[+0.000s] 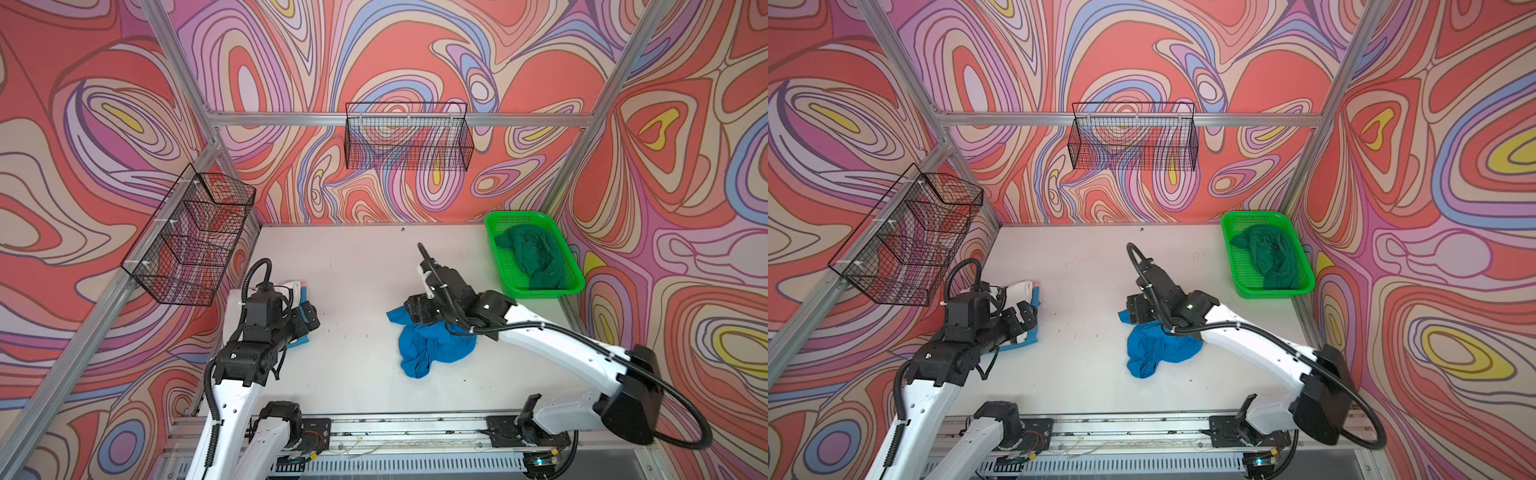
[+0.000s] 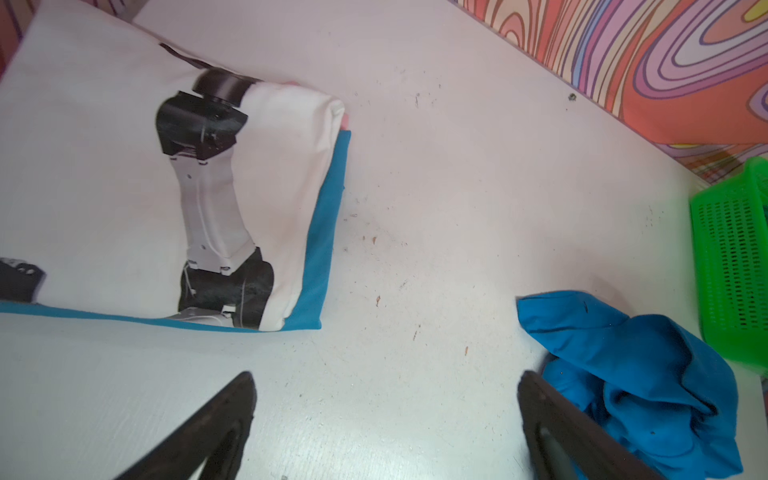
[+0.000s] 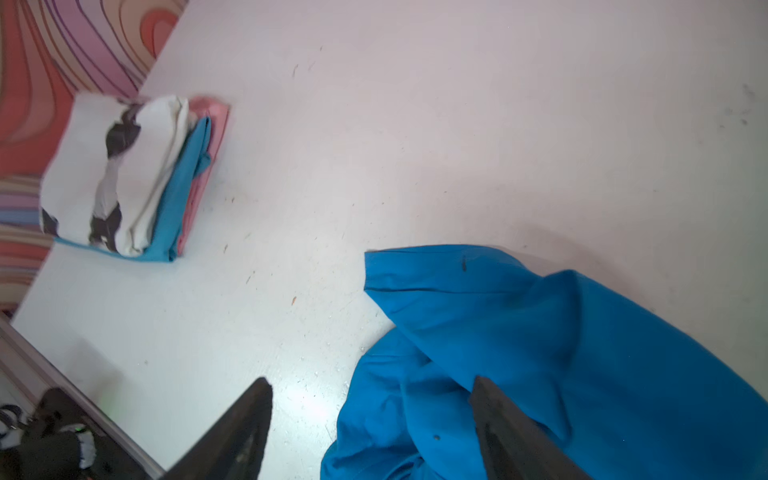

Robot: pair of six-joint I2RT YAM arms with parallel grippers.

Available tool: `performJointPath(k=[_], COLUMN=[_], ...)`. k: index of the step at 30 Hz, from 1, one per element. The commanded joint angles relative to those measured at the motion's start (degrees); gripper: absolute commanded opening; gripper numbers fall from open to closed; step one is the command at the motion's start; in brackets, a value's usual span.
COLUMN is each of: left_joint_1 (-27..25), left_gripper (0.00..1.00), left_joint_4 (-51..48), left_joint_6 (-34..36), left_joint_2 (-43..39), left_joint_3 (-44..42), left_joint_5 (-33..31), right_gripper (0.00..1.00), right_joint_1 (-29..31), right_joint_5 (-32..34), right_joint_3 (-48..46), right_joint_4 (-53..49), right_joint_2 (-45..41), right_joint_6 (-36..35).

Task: Fold and stack the t-shirts
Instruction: 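Grasp an edge of the blue shirt with the right gripper and lift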

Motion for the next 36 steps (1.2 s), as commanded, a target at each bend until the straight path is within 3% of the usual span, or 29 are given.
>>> performJointPath(k=[1,9,13,19,30,36], left_joint_1=[-0.3,-0.3,-0.3,-0.3,-0.2,-0.3], left_gripper=[1.0,1.0,1.0,1.0,1.0,1.0], left_joint_4=[-2.6,-2.7,-2.6,-2.6,-2.4,-2.4], left_joint_6=[-1.4,-1.5,-1.3,-1.2,-1.1,-1.2], left_joint_2=[-2.4,-4.3,-4.5,-4.9,-5.0,-5.0], left_joint_3=[0.7,0.6,0.6,0.5,0.4,0.5], left_joint_5=[-5.9,-6.9,-6.7,-6.5,-6.2,-6.2], right_gripper=[0.78,0.71,0.6,0.44,0.38,0.26], right_joint_1=[2.7,3.6,3.5,3.5,1.3,-0.6], right_joint_5=[5.5,6.1,8.7,9.9,8.9,6.6], right_joint_3=[6.1,16.9,20.2,22.4,21.4,19.8], right_joint_4=[-3.6,-4.5,-4.8,-5.5,-4.3,-3.9], right_joint_2=[9.4,28.2,33.5,38.6,41.2,41.6], right_joint_6=[-6.1,-10.0,-11.1,-11.6,-10.3,-9.7])
